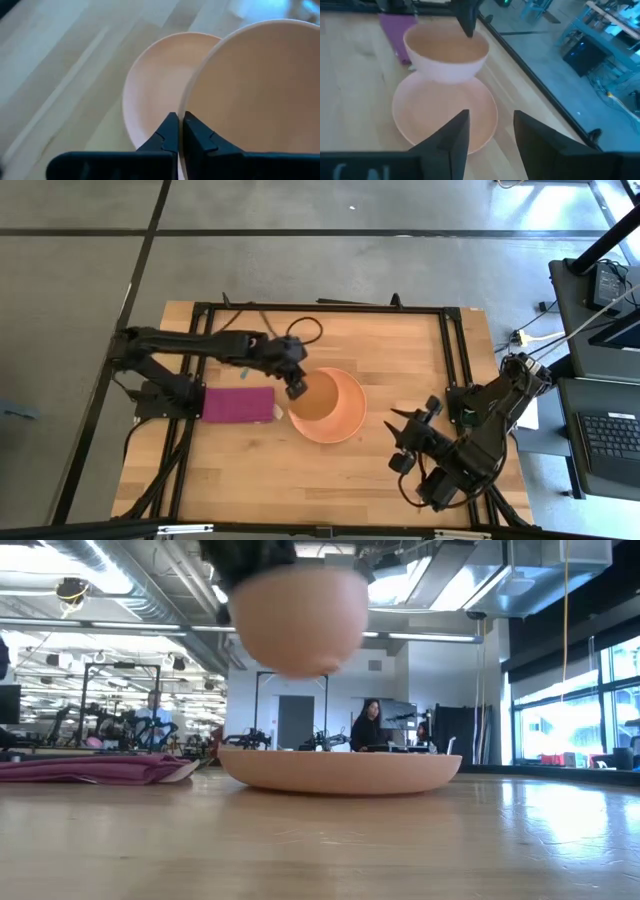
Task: Set table place
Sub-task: Put the orange bowl on top of the orange plate
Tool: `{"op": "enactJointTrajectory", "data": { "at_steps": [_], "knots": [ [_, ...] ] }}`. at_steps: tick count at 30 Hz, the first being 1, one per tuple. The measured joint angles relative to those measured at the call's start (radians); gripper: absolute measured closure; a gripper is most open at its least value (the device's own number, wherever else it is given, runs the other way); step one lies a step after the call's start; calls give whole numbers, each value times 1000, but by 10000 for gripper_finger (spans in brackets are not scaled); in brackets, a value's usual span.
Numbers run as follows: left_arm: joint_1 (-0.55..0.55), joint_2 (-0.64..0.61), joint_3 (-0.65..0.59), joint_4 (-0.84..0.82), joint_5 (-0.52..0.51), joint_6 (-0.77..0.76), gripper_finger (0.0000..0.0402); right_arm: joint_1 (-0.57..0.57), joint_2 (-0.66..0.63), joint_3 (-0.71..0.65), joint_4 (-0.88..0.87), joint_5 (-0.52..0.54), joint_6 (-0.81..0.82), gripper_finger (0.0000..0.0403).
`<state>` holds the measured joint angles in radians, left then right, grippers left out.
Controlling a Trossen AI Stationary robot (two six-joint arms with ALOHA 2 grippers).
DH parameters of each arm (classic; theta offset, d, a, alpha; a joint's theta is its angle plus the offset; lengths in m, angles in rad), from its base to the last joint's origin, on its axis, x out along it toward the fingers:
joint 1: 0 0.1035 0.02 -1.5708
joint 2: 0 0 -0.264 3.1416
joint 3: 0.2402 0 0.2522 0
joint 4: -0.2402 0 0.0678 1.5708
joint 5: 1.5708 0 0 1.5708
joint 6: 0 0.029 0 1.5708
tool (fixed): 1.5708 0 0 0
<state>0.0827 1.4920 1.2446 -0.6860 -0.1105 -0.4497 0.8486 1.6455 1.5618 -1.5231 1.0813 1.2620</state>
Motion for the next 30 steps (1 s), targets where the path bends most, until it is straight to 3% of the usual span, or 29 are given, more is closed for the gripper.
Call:
{"op": "enactJointTrajectory", "data": {
  "at_steps": [8, 19, 30],
  "knots": [
    [72, 201, 0, 206, 166, 76, 401, 0, -22, -81, -47, -6, 105, 249],
    [101, 297, -1, 186, 155, 94, 399, 0, -128, -273, 34, -38, 218, 249],
    [101, 304, -1, 178, 150, 86, 399, 0, -153, -308, 100, -55, 200, 249]
  ]
}}
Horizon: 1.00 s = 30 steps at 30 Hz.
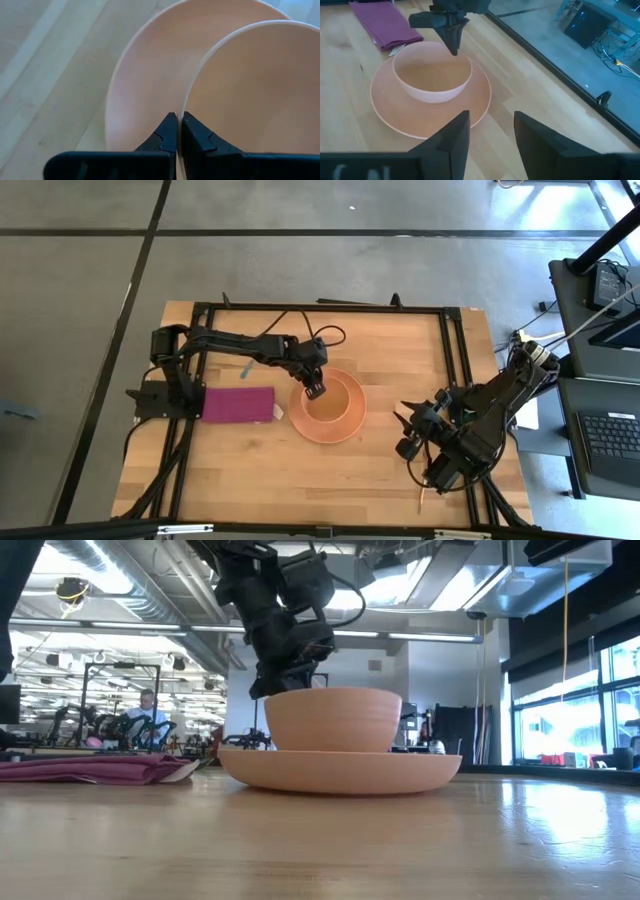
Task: Set table place
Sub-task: Put the orange bowl on top of the orange plate, then move the gold fork to the right of the orange plate
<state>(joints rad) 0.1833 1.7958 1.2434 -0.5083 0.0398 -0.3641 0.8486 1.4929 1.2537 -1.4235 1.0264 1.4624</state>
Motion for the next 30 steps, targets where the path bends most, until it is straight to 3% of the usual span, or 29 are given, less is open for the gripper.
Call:
{"op": "enactJointTrajectory", "data": {
  "at_steps": [16, 30],
  "knots": [
    [-1, 18, 1, 23, -18, 0, 385, 0, 0, 0, 3, -3, -1, 249],
    [-1, 17, 0, 33, -22, 9, 291, 0, 0, 0, 3, -10, -2, 249]
  ]
}}
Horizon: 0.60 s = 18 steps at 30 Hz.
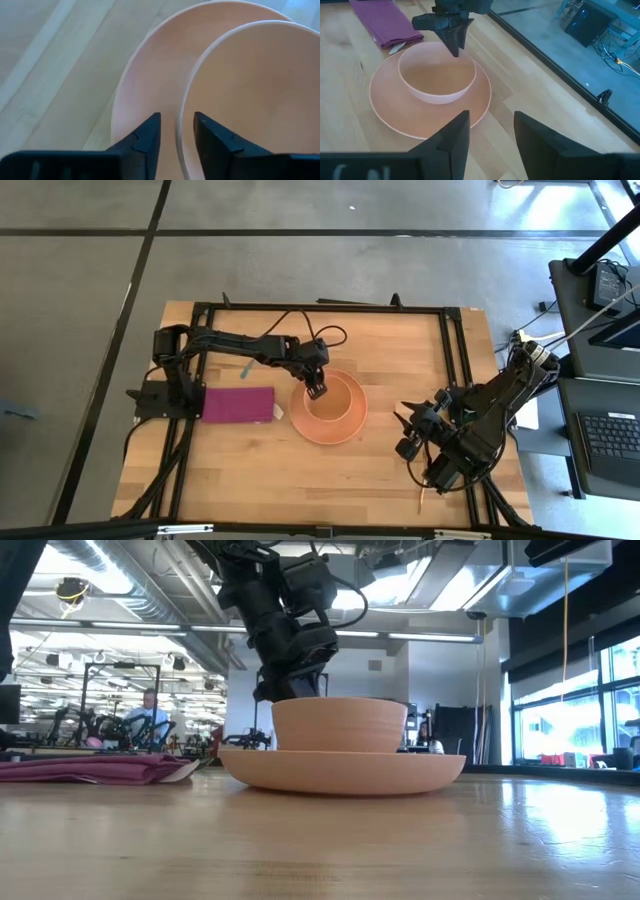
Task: Set table place
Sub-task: Move the gold fork to the right of the orange plate
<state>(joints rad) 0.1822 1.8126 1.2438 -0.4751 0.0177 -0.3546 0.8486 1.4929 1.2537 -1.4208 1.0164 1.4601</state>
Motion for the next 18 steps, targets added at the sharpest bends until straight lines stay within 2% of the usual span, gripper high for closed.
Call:
{"op": "enactJointTrajectory", "data": {
  "at_steps": [5, 10, 14, 18],
  "knots": [
    [0, -1, 0, 0, -1, 22, 269, 0, 0, 0, 0, 0, -2, 249],
    [0, -2, 31, -14, -1, 25, 267, 0, 0, 0, 0, 0, -3, 249],
    [0, -2, 110, -54, -2, 30, 272, 0, 0, 0, -1, 0, -2, 249],
    [-1, -2, 226, -183, -6, 59, 275, 0, 0, 0, 0, -29, -2, 249]
  ]
}}
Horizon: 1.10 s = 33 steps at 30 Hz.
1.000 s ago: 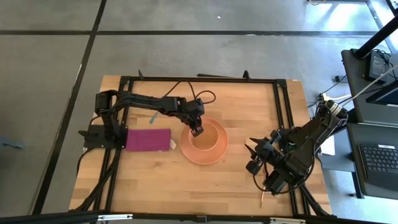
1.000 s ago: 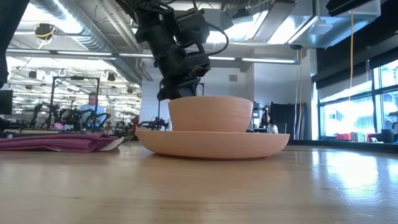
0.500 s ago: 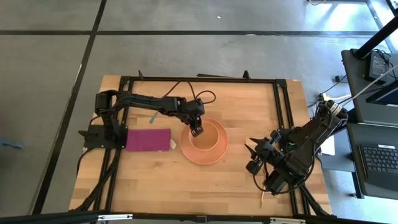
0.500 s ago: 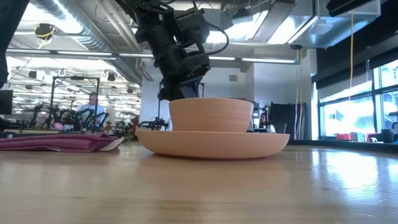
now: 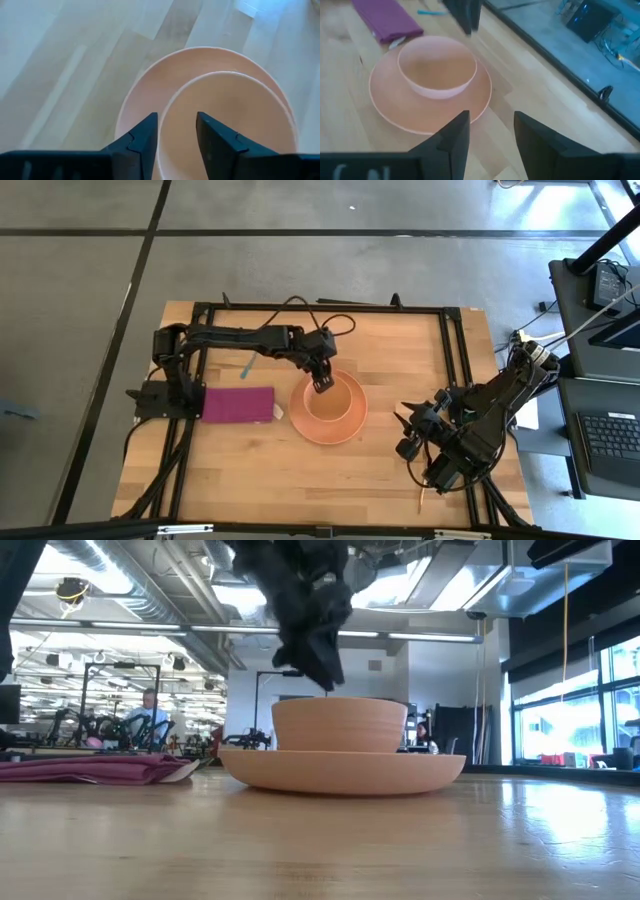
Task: Set table place
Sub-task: Move the gold fork to the right of the orange plate
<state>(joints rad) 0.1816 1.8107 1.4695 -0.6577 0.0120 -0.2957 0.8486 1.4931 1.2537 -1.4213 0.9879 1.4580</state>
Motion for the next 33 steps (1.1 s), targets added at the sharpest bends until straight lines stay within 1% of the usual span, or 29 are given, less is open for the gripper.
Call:
{"op": "enactJointTrajectory", "data": {
  "at_steps": [5, 7, 11, 13, 15, 19, 21, 25, 28, 31, 32, 33],
  "knots": [
    [-13, -1, 166, -215, -2, 3, 276, 0, 0, 0, 60, -108, 1, 249],
    [-25, -1, 223, -270, -3, 15, 276, 0, 0, 0, 95, -138, 1, 249],
    [-53, -1, 306, -302, -39, 31, 276, 0, 0, 0, 136, -155, 1, 249],
    [-67, -2, 333, -302, -56, 69, 276, -1, 0, 0, 148, -190, 6, 249],
    [-78, -2, 349, -303, -63, 95, 276, -2, 0, 0, 160, -271, 37, 249],
    [-95, -2, 357, -305, -85, 125, 276, -1, 1, 0, 168, -470, 151, 249],
    [-99, -2, 357, -311, -95, 137, 276, -1, 1, 0, 157, -558, 258, 249],
    [-105, -2, 357, -338, -153, 150, 276, 11, 32, 0, 104, -670, 466, 249],
    [-104, -2, 357, -370, -187, 155, 276, 28, 83, 0, 59, -818, 595, 249],
    [-104, -2, 357, -396, -216, 175, 276, 49, 138, -11, 61, -957, 651, 249],
    [-105, -2, 357, -404, -224, 175, 276, 58, 150, -21, 92, -983, 655, 249],
    [-104, -2, 357, -413, -230, 176, 276, 69, 158, -36, 141, -988, 656, 249]
  ]
}}
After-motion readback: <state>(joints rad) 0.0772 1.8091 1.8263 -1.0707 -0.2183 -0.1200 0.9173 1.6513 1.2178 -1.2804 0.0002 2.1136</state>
